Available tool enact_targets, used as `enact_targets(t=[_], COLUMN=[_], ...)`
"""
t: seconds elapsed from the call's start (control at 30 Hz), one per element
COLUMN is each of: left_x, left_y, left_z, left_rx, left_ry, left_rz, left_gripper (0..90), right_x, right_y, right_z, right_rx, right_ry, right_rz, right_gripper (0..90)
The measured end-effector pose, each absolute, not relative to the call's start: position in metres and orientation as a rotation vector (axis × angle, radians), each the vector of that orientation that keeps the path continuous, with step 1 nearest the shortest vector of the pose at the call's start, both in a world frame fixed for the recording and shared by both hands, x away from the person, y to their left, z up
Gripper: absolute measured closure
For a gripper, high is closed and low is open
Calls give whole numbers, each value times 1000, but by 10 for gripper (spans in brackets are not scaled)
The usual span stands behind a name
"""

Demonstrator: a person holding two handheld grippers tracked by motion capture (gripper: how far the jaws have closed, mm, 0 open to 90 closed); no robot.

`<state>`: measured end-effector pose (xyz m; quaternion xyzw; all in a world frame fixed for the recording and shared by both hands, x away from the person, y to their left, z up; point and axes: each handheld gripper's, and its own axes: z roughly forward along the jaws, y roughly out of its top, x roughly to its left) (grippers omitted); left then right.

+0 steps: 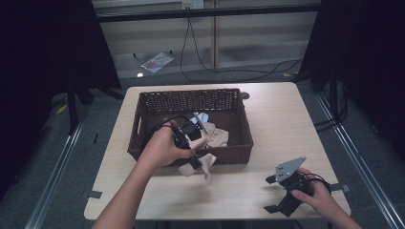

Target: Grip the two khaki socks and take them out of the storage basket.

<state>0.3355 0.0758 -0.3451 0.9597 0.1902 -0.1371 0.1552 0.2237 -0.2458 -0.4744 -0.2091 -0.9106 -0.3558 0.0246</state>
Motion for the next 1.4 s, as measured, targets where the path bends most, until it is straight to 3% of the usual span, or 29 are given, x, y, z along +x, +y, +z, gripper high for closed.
enact_targets(t=[0.17, 0.33, 0.63, 1.03, 1.4], left_x=[335, 340, 359, 391, 412], left_y=[76, 78, 83, 93, 92], left_z=[-341, -331, -319, -328, -348], left_rx=[2736, 2731, 2706, 2646, 2645], left_ry=[559, 602, 678, 778, 861], left_rz=[-375, -298, -213, -127, -110], left_gripper=[673, 451, 261, 95, 64], right_x=[224, 224, 224, 224, 223], right_y=[-246, -245, -245, -245, -245], right_z=[-475, -474, -475, -475, -474], right_rx=[-644, -647, -645, -644, -653], right_ry=[-2817, -2819, -2822, -2817, -2813], right_rz=[-1102, -1092, -1091, -1095, -1094], right_gripper=[18, 18, 18, 18, 18])
